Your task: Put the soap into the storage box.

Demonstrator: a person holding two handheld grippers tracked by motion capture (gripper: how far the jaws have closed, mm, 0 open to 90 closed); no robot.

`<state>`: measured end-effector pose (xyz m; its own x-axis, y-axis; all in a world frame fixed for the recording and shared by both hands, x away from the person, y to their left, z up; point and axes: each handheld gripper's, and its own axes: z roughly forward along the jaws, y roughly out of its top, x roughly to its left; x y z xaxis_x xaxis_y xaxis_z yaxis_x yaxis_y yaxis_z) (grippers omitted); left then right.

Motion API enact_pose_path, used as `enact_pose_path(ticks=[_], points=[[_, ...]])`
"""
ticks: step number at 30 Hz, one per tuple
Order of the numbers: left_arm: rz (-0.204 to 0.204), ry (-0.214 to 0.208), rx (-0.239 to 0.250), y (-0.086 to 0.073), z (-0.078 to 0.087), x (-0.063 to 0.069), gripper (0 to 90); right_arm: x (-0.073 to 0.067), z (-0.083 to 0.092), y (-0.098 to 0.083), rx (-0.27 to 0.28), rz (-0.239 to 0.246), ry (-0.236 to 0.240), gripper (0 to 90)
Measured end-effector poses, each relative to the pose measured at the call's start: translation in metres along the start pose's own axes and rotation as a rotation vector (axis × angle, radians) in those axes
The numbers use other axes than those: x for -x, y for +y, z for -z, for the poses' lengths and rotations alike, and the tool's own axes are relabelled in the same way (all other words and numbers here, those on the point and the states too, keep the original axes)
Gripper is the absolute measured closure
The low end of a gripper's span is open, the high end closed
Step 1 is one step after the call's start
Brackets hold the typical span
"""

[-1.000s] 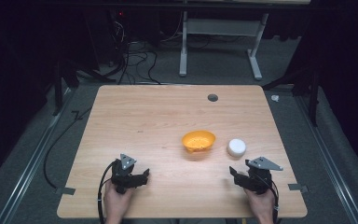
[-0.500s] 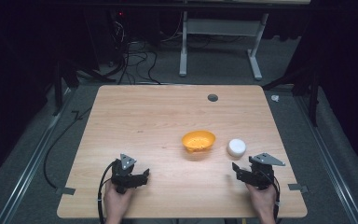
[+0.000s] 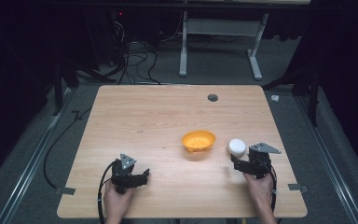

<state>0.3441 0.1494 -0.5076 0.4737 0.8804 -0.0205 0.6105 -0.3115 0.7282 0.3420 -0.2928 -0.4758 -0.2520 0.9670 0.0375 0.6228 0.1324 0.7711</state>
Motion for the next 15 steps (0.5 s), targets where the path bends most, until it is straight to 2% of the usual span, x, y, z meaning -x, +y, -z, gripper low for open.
enact_pose_path(ticks=[15], points=[[0.000, 0.000, 0.000, 0.000, 0.000, 0.000, 14.9, 0.007, -0.020, 0.018, -0.008, -0.023, -0.031, 15.1]])
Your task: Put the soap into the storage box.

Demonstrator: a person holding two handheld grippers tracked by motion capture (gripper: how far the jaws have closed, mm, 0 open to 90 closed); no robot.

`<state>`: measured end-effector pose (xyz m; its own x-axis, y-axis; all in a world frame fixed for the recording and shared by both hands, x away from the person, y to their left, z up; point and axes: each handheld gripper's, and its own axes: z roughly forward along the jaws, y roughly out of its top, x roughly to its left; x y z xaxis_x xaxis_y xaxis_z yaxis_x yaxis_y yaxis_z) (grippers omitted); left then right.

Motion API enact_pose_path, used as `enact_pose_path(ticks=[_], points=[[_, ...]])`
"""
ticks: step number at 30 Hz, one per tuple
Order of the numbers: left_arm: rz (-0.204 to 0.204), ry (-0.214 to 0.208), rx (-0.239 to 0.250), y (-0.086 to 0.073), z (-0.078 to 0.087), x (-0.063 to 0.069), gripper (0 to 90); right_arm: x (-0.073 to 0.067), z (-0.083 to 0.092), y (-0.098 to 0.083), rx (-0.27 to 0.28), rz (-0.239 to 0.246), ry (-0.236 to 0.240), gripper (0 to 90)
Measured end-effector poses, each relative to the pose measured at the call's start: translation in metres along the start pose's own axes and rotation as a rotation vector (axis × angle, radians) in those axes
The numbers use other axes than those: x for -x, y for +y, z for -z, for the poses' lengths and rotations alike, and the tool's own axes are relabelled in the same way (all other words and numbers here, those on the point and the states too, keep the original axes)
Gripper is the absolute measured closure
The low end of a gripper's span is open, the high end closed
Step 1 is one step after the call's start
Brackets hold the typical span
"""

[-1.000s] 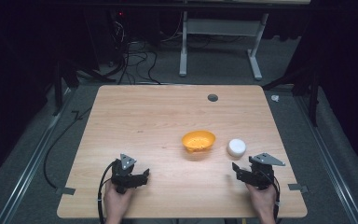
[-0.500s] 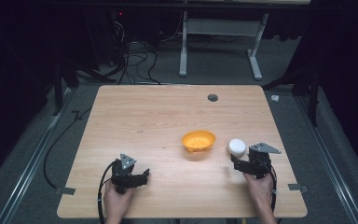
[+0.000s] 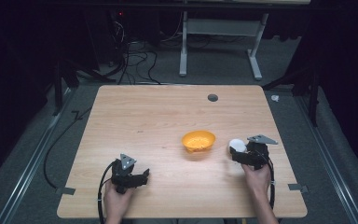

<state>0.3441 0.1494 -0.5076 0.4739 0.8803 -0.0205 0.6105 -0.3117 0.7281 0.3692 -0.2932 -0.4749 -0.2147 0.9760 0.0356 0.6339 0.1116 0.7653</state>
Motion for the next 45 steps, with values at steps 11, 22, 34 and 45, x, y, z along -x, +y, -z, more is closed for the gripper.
enact_pose_path(ticks=[11, 22, 34, 45], points=[[0.000, 0.000, 0.000, 0.000, 0.000, 0.000, 14.9, -0.005, -0.019, 0.004, -0.049, 0.005, -0.015, 15.2], [0.000, 0.000, 0.000, 0.000, 0.000, 0.000, 14.9, -0.007, -0.029, 0.002, -0.089, 0.019, -0.034, 16.9], [0.000, 0.000, 0.000, 0.000, 0.000, 0.000, 14.9, -0.005, -0.032, -0.003, -0.095, 0.020, -0.027, 23.8], [0.000, 0.000, 0.000, 0.000, 0.000, 0.000, 14.9, -0.004, -0.030, -0.004, -0.090, 0.013, -0.012, 24.4]])
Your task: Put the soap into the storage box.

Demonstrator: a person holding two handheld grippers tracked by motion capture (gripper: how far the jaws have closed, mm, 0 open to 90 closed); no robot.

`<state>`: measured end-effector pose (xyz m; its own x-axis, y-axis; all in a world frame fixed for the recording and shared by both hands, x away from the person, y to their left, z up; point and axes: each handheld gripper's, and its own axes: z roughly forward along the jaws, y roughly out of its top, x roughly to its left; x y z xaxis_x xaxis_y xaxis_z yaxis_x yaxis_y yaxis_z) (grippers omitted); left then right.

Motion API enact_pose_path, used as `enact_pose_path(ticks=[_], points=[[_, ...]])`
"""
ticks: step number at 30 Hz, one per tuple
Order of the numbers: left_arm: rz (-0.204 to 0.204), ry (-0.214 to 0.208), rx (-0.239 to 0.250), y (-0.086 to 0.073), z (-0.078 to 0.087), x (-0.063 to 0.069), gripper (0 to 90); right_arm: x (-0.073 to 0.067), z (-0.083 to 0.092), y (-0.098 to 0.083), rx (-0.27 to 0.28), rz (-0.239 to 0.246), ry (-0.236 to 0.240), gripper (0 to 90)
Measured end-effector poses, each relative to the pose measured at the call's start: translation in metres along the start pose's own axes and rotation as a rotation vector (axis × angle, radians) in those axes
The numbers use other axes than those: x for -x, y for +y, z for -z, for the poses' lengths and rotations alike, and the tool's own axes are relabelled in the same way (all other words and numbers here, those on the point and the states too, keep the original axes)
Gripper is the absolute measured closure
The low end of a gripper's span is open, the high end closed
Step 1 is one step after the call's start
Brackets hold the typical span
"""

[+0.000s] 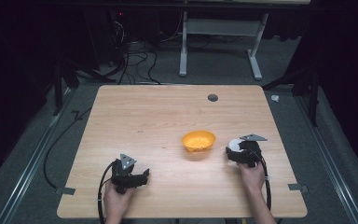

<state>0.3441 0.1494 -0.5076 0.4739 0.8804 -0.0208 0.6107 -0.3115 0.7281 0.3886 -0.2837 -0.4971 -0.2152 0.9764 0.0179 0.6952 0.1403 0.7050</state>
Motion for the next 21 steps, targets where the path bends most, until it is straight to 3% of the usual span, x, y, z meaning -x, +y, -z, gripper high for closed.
enact_pose_path(ticks=[12, 21], points=[[0.000, 0.000, 0.000, 0.000, 0.000, 0.000, 15.0, -0.001, 0.009, 0.002, 0.033, 0.000, 0.010, 24.5], [0.000, 0.000, 0.000, 0.000, 0.000, 0.000, 14.9, -0.006, 0.022, 0.006, 0.055, 0.031, 0.027, 24.5]])
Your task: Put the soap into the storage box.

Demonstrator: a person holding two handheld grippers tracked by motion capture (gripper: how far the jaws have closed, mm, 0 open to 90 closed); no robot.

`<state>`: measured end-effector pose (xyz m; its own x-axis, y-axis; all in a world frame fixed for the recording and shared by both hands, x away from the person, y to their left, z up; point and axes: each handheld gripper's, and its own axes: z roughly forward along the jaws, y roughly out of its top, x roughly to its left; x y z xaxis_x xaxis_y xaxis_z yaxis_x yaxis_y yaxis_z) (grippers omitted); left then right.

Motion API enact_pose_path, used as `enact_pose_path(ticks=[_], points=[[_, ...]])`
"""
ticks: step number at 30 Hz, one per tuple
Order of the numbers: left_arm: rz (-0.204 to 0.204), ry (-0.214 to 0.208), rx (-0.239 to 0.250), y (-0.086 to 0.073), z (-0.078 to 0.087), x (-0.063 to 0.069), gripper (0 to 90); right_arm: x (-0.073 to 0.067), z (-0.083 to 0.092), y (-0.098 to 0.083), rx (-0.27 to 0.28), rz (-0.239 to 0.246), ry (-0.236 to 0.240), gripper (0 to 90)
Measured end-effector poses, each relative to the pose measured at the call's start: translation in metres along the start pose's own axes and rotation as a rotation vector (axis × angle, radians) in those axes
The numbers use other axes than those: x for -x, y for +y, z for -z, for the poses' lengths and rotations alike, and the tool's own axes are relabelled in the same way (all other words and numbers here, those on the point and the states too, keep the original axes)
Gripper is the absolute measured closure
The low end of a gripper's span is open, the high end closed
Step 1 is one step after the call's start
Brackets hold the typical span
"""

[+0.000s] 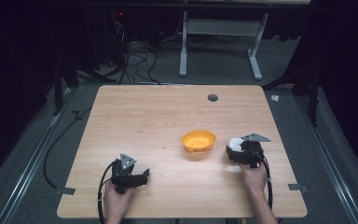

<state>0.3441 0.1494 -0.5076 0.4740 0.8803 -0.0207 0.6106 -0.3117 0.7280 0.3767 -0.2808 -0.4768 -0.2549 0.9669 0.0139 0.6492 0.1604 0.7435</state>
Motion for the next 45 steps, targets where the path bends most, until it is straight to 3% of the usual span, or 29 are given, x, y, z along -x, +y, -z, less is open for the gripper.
enact_pose_path(ticks=[19, 45], points=[[0.000, 0.000, 0.000, 0.000, 0.000, 0.000, 14.9, -0.018, 0.025, 0.019, 0.057, 0.051, 0.074, 24.5], [0.000, -0.001, 0.000, 0.000, 0.000, 0.000, 14.9, -0.038, 0.035, 0.036, 0.091, 0.085, 0.164, 24.6]])
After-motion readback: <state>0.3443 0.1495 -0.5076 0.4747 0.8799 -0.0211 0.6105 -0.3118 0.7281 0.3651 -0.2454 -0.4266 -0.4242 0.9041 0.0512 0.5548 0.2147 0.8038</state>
